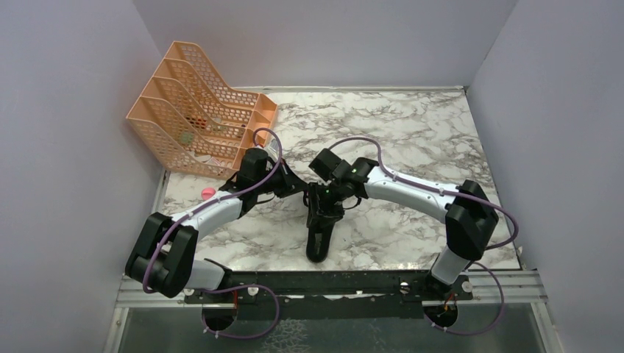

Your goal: Tie the shoes

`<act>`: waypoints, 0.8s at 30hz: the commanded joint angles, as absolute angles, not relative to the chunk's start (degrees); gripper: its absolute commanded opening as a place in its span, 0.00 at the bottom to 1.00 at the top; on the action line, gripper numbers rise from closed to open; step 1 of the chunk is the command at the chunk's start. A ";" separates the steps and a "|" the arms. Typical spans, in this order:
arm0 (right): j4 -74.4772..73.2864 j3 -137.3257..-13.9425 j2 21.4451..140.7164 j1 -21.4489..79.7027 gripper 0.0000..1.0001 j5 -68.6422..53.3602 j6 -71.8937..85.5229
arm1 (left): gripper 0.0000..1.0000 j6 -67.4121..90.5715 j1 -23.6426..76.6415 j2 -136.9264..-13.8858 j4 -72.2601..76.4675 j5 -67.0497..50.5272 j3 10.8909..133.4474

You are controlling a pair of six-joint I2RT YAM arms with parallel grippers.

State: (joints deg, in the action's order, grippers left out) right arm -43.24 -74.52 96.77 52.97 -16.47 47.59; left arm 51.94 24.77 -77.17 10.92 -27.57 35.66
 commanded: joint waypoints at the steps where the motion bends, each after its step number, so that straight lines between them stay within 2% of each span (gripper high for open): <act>1: -46.03 -75.51 98.92 55.16 0.44 -7.98 50.20 | 0.00 50.81 24.96 -76.83 10.73 -28.43 36.06; 10: -48.08 -78.86 102.87 56.59 0.39 -3.30 51.10 | 0.00 50.31 24.96 -76.37 10.77 -28.33 35.66; 14: -48.38 -79.66 103.35 56.53 0.34 -1.91 51.30 | 0.00 50.35 25.05 -76.24 11.01 -28.22 35.77; 20: -51.14 -81.30 102.87 56.58 0.20 -0.93 51.55 | 0.00 50.15 25.05 -76.30 11.01 -28.47 36.02; 24: -51.93 -79.76 100.25 56.60 0.01 -1.22 51.88 | 0.00 50.00 25.05 -76.06 10.87 -28.72 35.74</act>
State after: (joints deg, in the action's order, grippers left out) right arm -49.41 -79.77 102.63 56.29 -3.60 51.03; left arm 51.11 24.86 -77.17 10.55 -27.59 35.66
